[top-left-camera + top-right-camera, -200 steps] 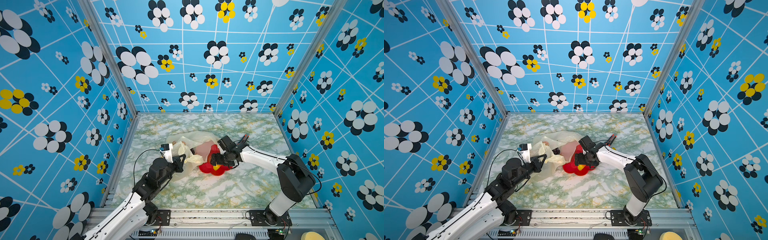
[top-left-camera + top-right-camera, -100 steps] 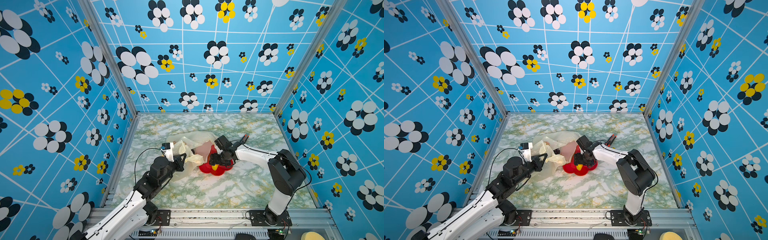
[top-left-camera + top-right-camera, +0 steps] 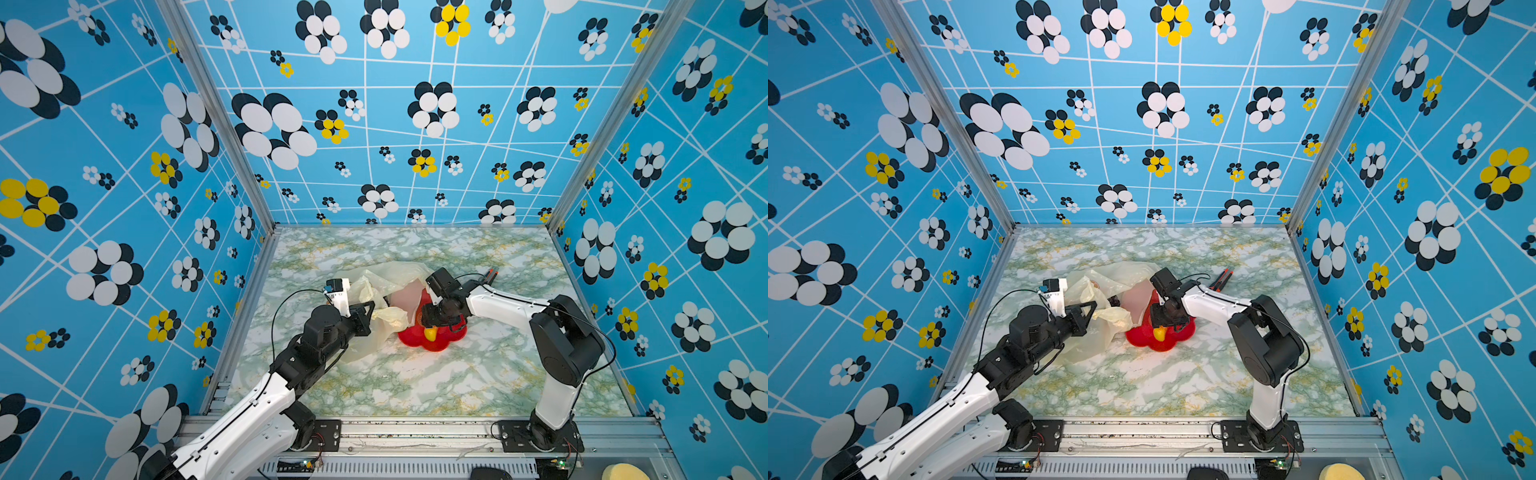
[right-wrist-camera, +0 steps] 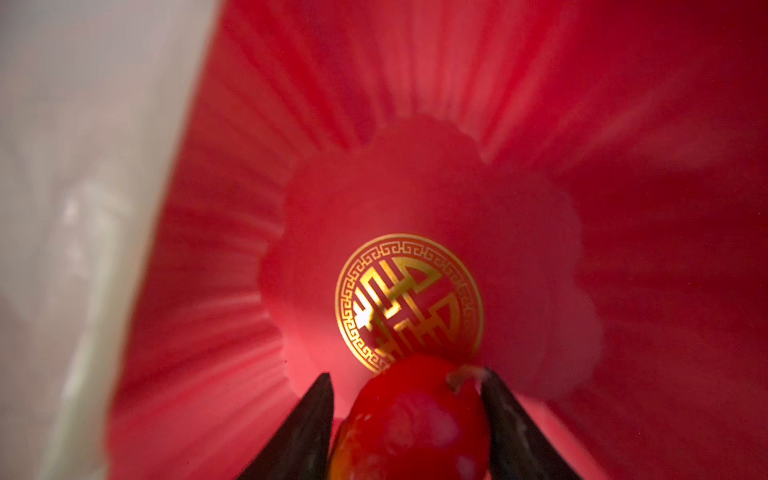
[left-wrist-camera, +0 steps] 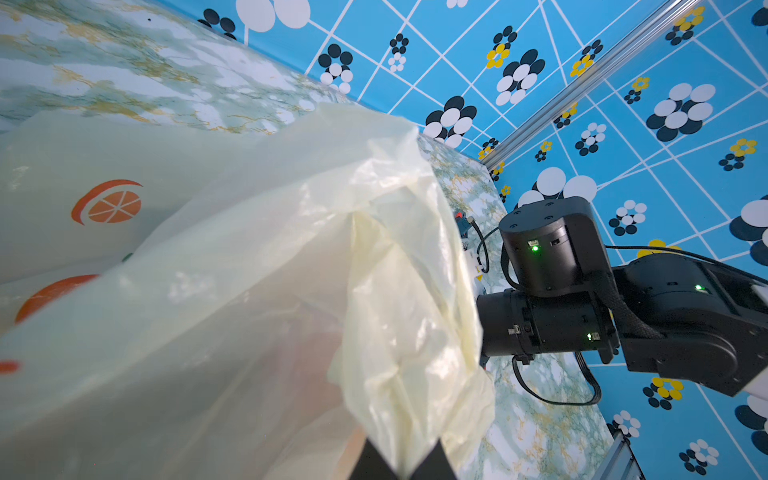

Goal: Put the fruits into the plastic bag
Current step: 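Lower the right gripper and close it on the red-yellow fruit, then lift the red-yellow fruit with the right gripper and carry it to the bag mouth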

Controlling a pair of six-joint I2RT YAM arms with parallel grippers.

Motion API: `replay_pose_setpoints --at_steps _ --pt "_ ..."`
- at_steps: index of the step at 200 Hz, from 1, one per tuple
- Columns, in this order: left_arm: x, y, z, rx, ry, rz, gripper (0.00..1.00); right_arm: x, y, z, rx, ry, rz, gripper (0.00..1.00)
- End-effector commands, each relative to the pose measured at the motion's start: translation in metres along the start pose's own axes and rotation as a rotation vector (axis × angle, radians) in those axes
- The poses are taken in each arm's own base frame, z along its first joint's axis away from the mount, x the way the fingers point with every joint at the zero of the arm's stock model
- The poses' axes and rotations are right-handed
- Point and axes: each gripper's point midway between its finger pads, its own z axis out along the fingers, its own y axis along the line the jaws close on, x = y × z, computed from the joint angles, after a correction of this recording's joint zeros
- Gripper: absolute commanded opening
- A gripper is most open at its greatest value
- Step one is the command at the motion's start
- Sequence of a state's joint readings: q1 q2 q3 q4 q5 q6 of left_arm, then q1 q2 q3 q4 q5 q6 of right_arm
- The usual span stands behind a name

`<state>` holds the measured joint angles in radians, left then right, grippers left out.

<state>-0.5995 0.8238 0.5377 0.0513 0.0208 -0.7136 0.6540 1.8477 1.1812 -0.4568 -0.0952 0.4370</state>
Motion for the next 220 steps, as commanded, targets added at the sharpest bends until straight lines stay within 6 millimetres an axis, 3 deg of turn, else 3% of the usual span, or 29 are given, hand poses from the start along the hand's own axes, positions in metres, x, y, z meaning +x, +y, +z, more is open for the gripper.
replay_pose_setpoints --at_steps 1,33,66,166,220 --pt "-0.010 -0.015 0.005 0.011 0.000 -0.005 0.00 -0.007 0.017 0.006 -0.065 -0.006 -0.016 0.54" --pt "-0.014 -0.021 0.013 -0.023 0.016 0.016 0.00 -0.015 0.033 0.005 -0.143 -0.030 -0.017 0.51" --pt "-0.021 -0.014 0.014 -0.081 -0.003 -0.005 0.00 -0.020 0.044 0.000 -0.221 -0.063 -0.005 0.48" --pt "-0.026 0.000 0.021 -0.159 -0.043 -0.061 0.00 -0.030 0.039 -0.009 -0.358 -0.111 0.094 0.45" --pt "-0.028 -0.002 0.016 -0.124 -0.074 -0.041 0.00 -0.045 0.027 -0.035 -0.414 -0.167 0.160 0.40"
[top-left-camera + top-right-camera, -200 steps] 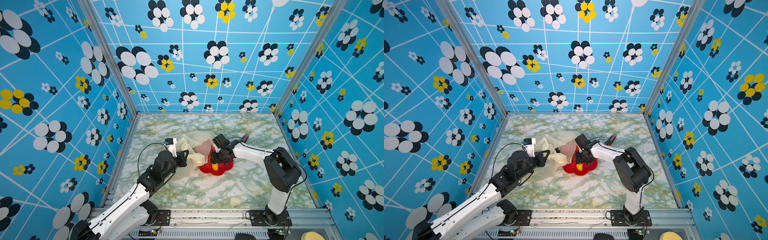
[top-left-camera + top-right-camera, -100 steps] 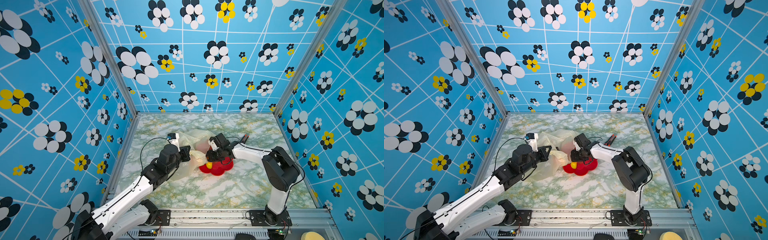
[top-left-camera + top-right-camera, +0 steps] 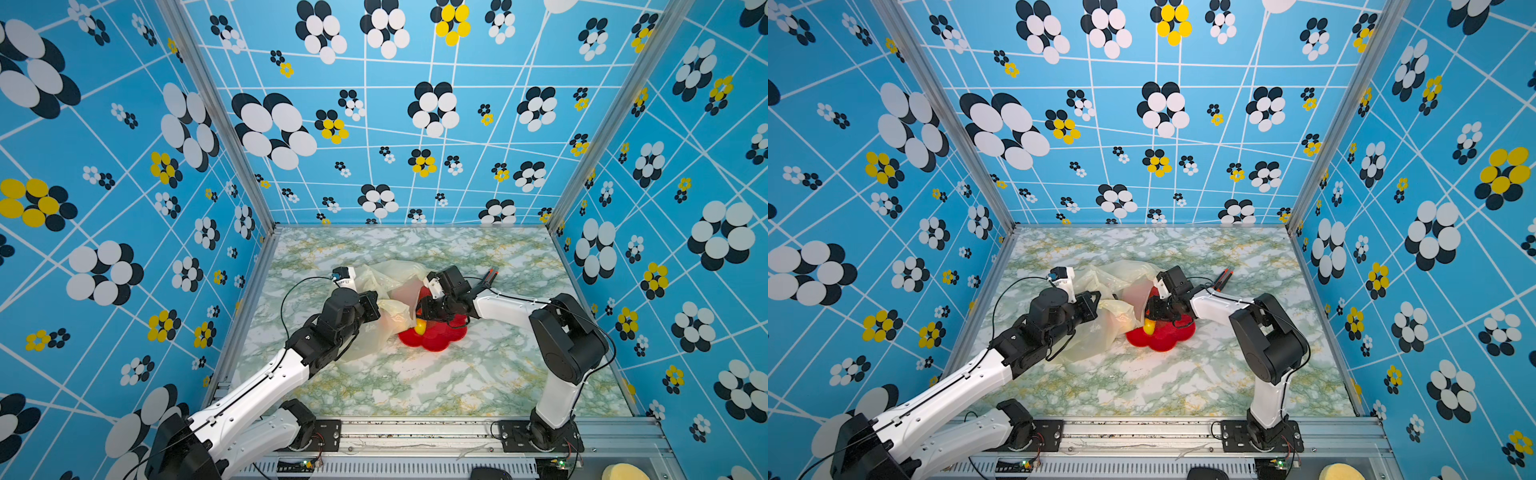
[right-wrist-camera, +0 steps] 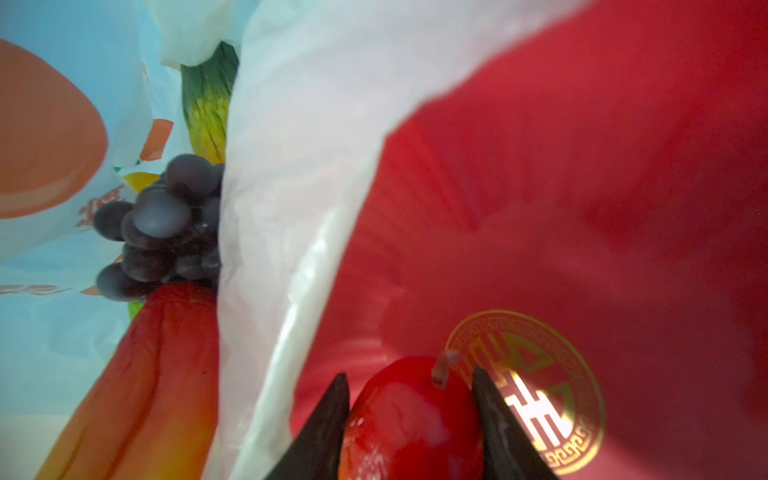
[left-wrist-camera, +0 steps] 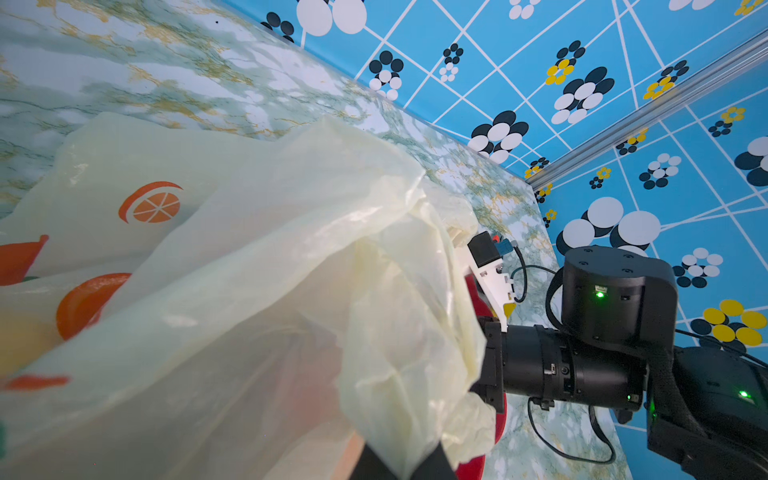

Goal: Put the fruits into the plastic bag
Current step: 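Lift the red-yellow fruit with the right gripper and carry it to the bag mouth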

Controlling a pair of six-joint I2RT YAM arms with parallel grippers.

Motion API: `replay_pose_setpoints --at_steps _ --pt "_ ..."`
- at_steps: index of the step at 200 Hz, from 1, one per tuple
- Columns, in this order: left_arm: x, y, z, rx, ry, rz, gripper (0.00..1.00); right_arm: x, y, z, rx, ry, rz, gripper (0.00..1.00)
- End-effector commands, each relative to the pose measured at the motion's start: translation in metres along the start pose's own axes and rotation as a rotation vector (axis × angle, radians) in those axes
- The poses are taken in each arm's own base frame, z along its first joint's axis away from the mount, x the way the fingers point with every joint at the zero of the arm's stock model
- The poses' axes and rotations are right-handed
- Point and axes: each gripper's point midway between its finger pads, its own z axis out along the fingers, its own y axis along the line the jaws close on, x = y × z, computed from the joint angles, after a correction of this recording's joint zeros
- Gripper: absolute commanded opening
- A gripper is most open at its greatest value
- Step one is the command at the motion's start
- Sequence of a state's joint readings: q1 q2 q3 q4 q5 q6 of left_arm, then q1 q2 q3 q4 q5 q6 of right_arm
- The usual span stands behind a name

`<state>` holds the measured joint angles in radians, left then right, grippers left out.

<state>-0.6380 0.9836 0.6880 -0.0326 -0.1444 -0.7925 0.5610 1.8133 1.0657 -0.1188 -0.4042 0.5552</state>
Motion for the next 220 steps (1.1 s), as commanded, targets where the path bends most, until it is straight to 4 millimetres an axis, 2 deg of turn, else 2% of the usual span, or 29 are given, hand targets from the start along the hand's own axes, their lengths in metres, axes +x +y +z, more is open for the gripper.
replay_pose_setpoints --at_steps 1,25,43,58,108,140,157,184,202,220 --pt "-0.010 -0.006 -0.007 0.036 -0.054 0.014 0.00 -0.015 0.011 -0.023 -0.056 -0.058 0.018 0.40" --pt "-0.008 -0.008 -0.015 0.069 -0.064 0.026 0.00 -0.028 0.013 -0.046 -0.043 -0.105 0.003 0.40" --pt "-0.003 -0.001 -0.021 0.078 -0.072 0.032 0.00 -0.040 0.016 -0.065 -0.012 -0.158 -0.040 0.40" --pt "-0.001 0.001 -0.026 0.096 -0.082 0.021 0.00 -0.053 0.025 -0.081 -0.001 -0.208 -0.070 0.40" --pt "0.002 -0.004 -0.038 0.157 -0.092 0.095 0.00 -0.098 0.081 -0.145 -0.127 -0.437 -0.066 0.37" --pt "0.008 -0.015 -0.037 0.217 -0.061 0.100 0.00 -0.104 0.121 -0.178 -0.182 -0.511 -0.133 0.37" --pt "0.010 -0.017 -0.038 0.233 -0.050 0.100 0.00 -0.099 0.142 -0.182 -0.196 -0.516 -0.184 0.37" --pt "0.008 -0.020 -0.042 0.249 -0.057 0.107 0.00 -0.088 0.171 -0.177 -0.215 -0.496 -0.255 0.37" --pt "0.007 -0.020 -0.045 0.249 -0.064 0.109 0.00 -0.085 0.181 -0.175 -0.233 -0.483 -0.261 0.38" --pt "0.006 -0.018 -0.048 0.244 -0.074 0.111 0.00 -0.080 0.185 -0.164 -0.266 -0.427 -0.235 0.37"
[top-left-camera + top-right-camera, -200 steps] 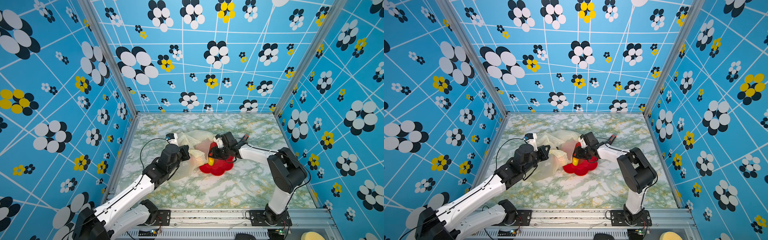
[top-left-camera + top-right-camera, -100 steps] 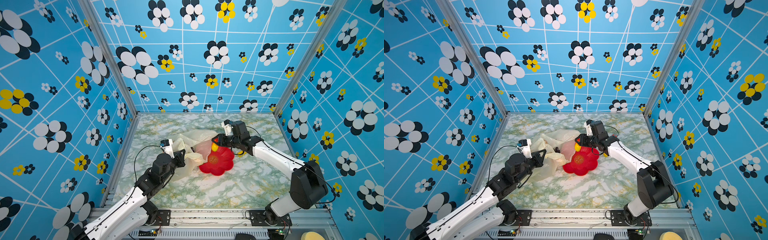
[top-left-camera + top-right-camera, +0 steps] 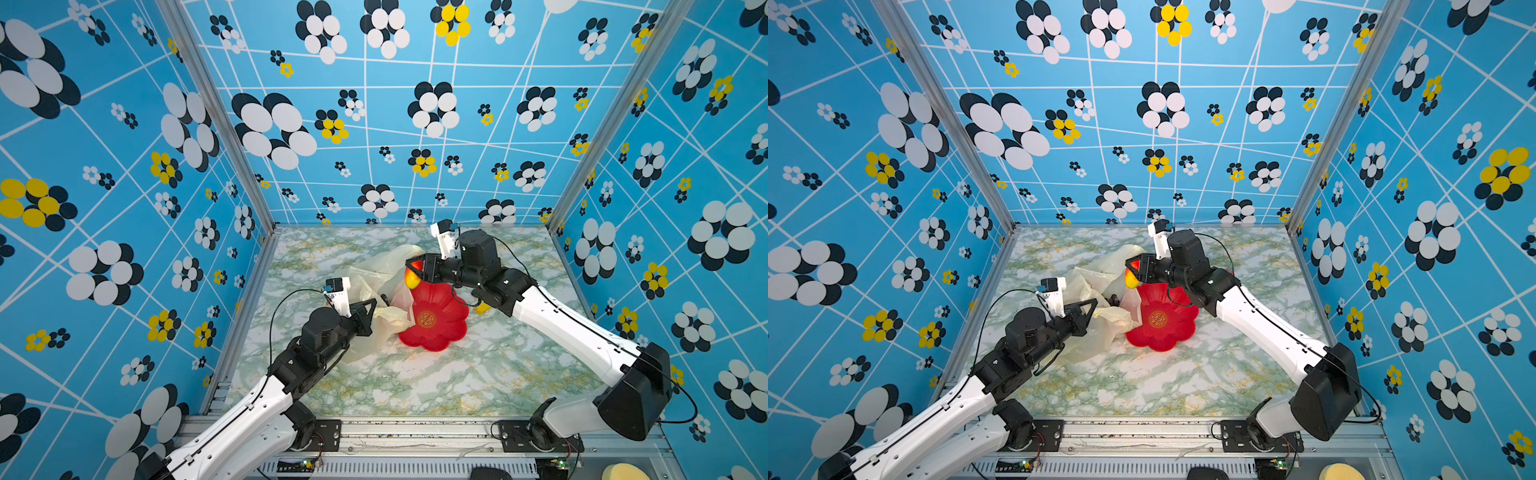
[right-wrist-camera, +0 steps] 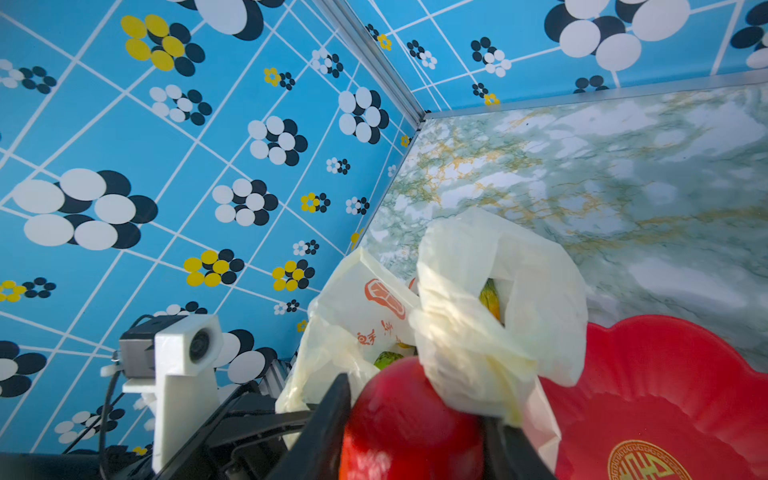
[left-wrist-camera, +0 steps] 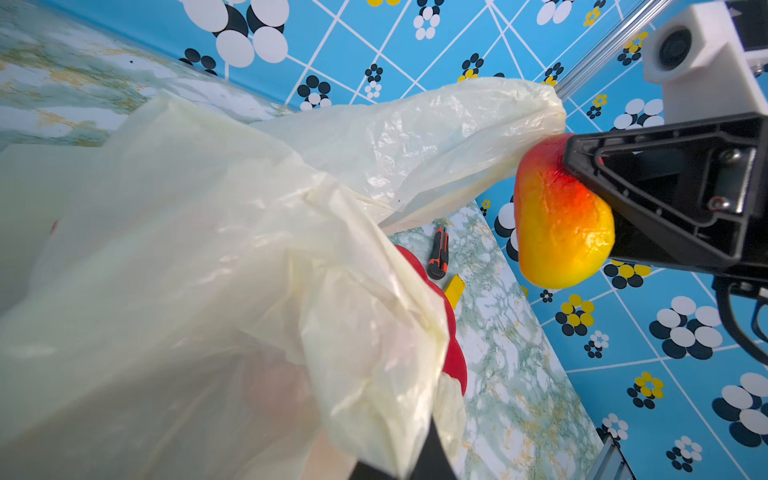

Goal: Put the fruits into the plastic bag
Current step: 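Lift the red-yellow fruit with the right gripper and carry it to the bag mouth, then lower the red-yellow fruit into the bag and open the right gripper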

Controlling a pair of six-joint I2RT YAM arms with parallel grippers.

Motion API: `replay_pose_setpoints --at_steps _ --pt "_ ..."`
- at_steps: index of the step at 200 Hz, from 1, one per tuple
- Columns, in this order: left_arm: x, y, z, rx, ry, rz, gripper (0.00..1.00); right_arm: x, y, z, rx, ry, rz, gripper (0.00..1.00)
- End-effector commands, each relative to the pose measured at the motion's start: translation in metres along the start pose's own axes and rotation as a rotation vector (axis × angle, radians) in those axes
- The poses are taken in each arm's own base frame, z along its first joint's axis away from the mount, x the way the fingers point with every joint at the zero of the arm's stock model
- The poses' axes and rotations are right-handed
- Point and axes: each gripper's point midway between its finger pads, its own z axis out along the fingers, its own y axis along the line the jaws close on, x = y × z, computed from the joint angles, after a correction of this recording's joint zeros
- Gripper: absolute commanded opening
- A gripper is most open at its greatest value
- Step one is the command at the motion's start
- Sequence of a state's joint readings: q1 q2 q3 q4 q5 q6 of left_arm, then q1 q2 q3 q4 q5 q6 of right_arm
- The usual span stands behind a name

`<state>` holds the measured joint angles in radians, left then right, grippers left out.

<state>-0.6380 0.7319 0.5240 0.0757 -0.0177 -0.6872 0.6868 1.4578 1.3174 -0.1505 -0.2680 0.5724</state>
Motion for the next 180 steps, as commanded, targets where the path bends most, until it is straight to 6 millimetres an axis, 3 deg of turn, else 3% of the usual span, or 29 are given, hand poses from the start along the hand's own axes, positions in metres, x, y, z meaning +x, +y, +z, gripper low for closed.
replay_pose_setpoints --at_steps 1,33,72,104,149,180 --pt "0.000 -0.002 -0.005 0.019 -0.013 0.022 0.00 0.000 0.005 0.006 -0.018 0.025 0.021 0.37" --pt "0.000 0.000 -0.009 0.016 -0.018 0.017 0.00 0.018 -0.003 0.013 -0.009 0.053 0.039 0.37" --pt "0.000 0.000 -0.011 0.010 -0.014 0.013 0.00 0.014 0.006 0.021 -0.034 0.018 0.011 0.37" --pt "-0.005 -0.006 -0.010 0.028 -0.024 -0.003 0.00 0.028 0.020 0.057 -0.059 0.047 -0.018 0.37" --pt "-0.020 -0.007 -0.024 -0.004 -0.060 0.030 0.00 0.065 0.040 0.106 -0.104 0.156 -0.038 0.37" --pt "-0.028 0.003 -0.039 -0.045 -0.124 0.052 0.00 0.088 0.056 0.118 -0.131 0.224 -0.061 0.51"
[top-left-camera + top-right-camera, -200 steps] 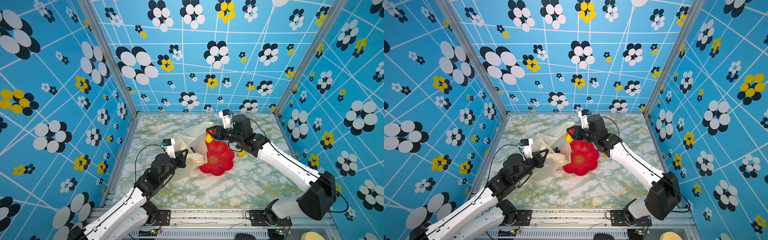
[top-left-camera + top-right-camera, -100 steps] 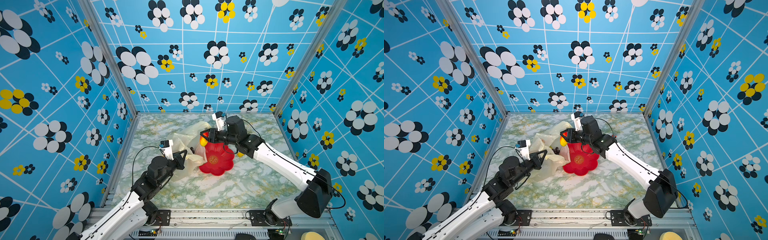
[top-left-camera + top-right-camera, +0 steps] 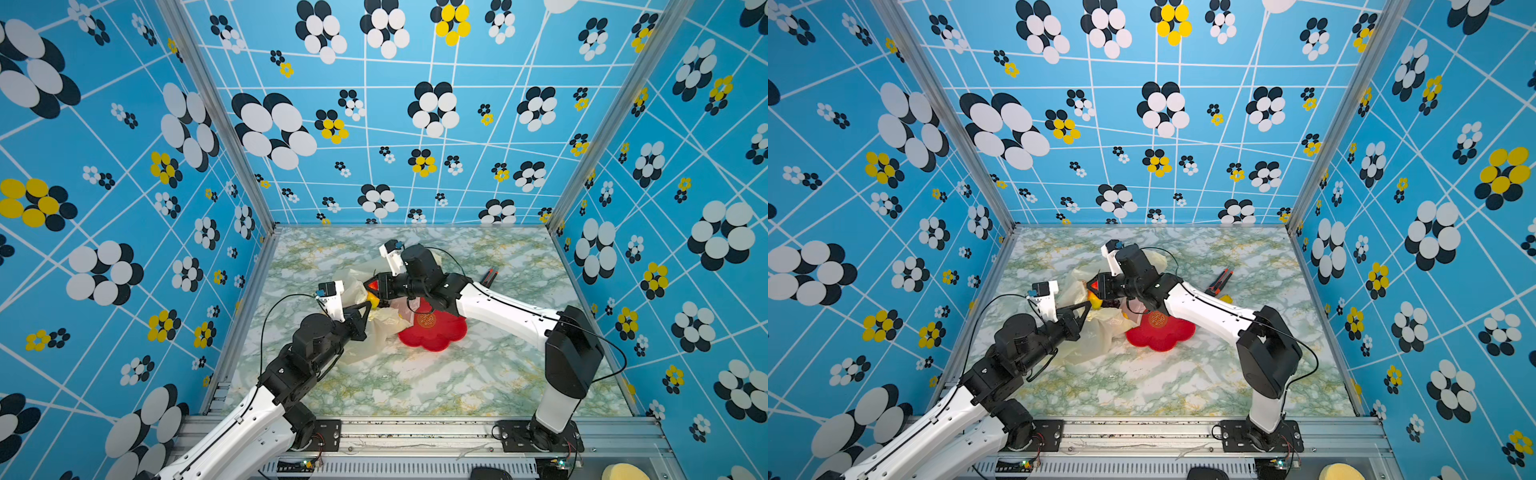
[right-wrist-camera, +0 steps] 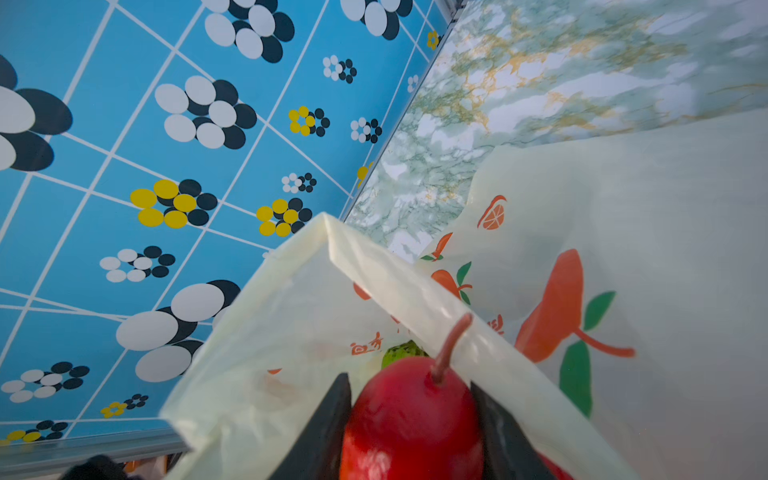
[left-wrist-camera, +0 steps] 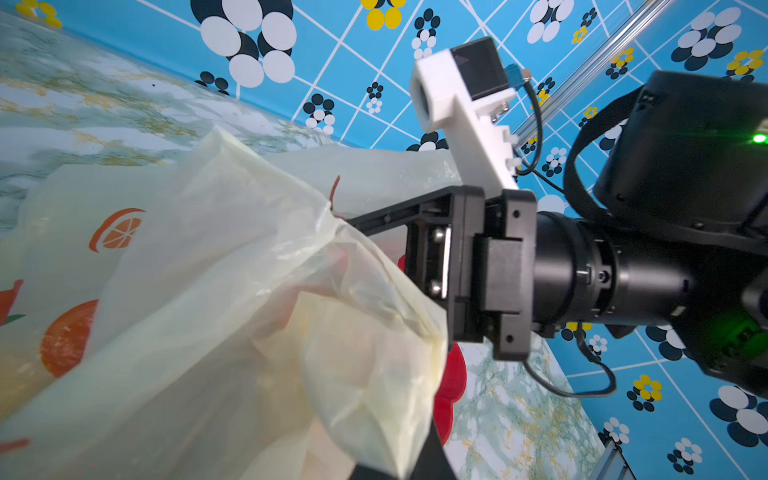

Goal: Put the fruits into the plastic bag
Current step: 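Lower the red-yellow fruit into the bag and open the right gripper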

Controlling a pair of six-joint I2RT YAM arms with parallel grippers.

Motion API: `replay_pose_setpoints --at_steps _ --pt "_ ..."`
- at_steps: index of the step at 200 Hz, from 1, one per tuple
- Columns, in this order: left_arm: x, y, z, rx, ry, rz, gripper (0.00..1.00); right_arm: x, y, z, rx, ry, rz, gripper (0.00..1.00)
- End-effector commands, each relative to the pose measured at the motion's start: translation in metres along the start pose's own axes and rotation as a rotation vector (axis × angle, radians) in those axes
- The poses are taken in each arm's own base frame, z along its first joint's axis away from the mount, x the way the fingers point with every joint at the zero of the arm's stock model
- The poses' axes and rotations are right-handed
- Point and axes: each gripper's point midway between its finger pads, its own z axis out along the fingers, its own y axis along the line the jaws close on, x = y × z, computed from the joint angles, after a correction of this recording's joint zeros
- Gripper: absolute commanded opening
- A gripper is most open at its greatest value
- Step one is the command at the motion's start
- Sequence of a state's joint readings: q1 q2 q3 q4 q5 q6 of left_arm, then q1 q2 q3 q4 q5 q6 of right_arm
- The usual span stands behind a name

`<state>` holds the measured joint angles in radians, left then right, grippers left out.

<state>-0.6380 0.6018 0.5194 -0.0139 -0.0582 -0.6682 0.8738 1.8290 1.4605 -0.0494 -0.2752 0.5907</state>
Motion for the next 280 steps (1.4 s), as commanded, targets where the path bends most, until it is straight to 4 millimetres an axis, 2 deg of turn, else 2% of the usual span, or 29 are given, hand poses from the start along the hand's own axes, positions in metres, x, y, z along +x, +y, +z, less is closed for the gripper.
replay_pose_setpoints --at_steps 1,12,26,92,114,140,178,202,213,235,240,256,280 --pt "-0.018 0.003 -0.013 -0.037 -0.072 0.035 0.00 -0.004 0.027 0.002 -0.060 0.008 -0.043 0.52" --pt "-0.020 0.005 -0.016 -0.039 -0.090 0.030 0.00 0.001 0.027 0.004 -0.056 0.027 -0.045 0.60" --pt "-0.020 0.008 -0.017 -0.043 -0.099 0.019 0.00 0.004 0.024 0.004 -0.045 0.036 -0.045 0.63" --pt "-0.017 0.009 -0.015 -0.043 -0.086 -0.008 0.00 0.011 0.025 0.005 -0.062 0.054 -0.037 0.64" --pt "-0.016 0.010 -0.016 -0.047 -0.083 -0.007 0.00 0.008 0.025 -0.002 -0.048 0.043 -0.055 0.64" --pt "-0.015 0.012 -0.016 -0.053 -0.080 -0.013 0.00 -0.005 0.032 -0.022 -0.028 0.008 -0.110 0.65" --pt "-0.013 0.013 -0.014 -0.052 -0.074 -0.022 0.00 -0.032 0.048 -0.067 0.003 -0.069 -0.223 0.71" --pt "-0.011 0.013 -0.014 -0.051 -0.070 -0.027 0.00 -0.045 0.056 -0.097 0.010 -0.130 -0.304 0.77" --pt "-0.011 0.015 -0.015 -0.057 -0.067 -0.030 0.00 -0.048 0.055 -0.110 0.020 -0.159 -0.358 0.84" --pt "-0.010 0.017 -0.017 -0.064 -0.065 -0.041 0.00 -0.049 0.044 -0.129 0.057 -0.199 -0.481 0.94" --pt "-0.010 0.017 -0.017 -0.066 -0.066 -0.045 0.00 -0.048 0.040 -0.133 0.070 -0.203 -0.510 0.99" --pt "-0.009 0.019 -0.018 -0.074 -0.063 -0.056 0.00 -0.043 0.022 -0.141 0.122 -0.223 -0.612 0.99" --pt "-0.007 0.020 -0.020 -0.086 -0.054 -0.076 0.00 -0.046 -0.005 -0.160 0.233 -0.278 -0.690 0.99"
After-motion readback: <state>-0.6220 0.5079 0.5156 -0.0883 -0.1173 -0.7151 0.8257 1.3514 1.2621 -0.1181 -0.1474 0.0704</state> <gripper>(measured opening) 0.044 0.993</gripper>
